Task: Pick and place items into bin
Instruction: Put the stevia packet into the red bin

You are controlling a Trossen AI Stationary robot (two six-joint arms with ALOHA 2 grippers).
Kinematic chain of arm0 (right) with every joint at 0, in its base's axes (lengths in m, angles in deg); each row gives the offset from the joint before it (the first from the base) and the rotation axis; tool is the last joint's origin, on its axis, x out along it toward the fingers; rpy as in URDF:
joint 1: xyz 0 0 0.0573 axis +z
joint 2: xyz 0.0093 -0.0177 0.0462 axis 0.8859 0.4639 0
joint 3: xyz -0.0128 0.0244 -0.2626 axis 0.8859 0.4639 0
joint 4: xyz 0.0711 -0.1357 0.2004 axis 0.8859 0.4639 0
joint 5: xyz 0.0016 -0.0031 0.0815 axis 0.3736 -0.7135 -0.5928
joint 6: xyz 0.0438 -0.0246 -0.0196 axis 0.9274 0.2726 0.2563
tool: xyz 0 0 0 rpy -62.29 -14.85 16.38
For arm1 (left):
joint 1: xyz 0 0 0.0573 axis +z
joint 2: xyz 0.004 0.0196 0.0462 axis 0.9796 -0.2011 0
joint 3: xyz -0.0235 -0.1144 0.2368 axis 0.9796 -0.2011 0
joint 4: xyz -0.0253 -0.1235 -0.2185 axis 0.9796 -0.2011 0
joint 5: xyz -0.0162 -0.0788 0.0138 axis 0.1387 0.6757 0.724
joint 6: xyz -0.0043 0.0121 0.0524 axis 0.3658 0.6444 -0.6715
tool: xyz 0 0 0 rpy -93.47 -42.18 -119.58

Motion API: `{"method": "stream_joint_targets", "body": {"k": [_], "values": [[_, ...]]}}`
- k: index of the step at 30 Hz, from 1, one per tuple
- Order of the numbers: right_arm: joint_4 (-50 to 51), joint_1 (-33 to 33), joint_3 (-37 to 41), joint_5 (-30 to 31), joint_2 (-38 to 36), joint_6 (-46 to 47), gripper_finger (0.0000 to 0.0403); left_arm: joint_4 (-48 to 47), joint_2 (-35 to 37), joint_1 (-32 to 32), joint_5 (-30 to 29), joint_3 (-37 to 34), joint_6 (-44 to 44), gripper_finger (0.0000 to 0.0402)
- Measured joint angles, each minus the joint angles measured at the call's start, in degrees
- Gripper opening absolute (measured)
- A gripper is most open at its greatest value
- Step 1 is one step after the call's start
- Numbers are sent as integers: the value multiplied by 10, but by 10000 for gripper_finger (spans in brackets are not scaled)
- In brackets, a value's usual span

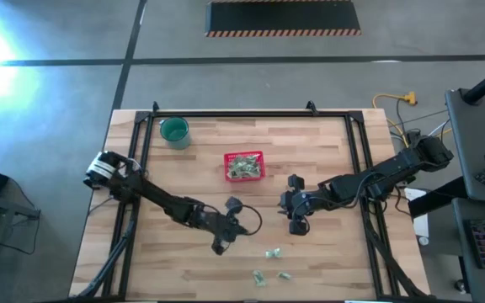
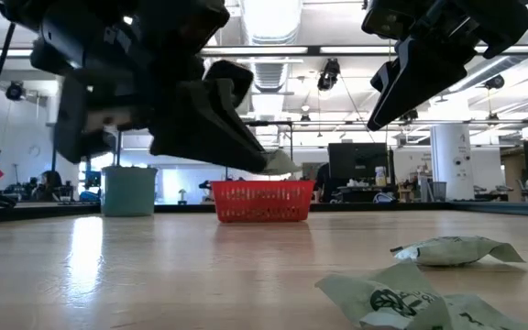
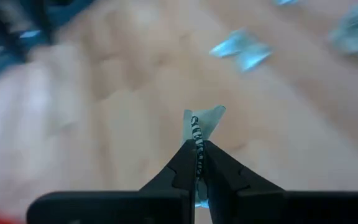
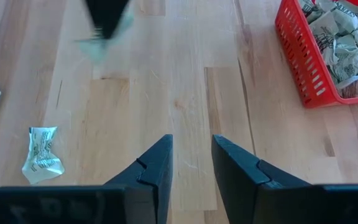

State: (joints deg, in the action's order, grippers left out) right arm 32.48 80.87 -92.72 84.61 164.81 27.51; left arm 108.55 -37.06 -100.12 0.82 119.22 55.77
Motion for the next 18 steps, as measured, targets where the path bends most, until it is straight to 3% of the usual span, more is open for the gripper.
{"method": "stream_joint_targets", "body": {"k": [10,18], "values": [[-3,0,0,3,0,0,92,-37,22,35,-301,-1,-139,4],[-4,0,0,5,0,0,84,-38,22,129,-322,-1,-164,4]]}}
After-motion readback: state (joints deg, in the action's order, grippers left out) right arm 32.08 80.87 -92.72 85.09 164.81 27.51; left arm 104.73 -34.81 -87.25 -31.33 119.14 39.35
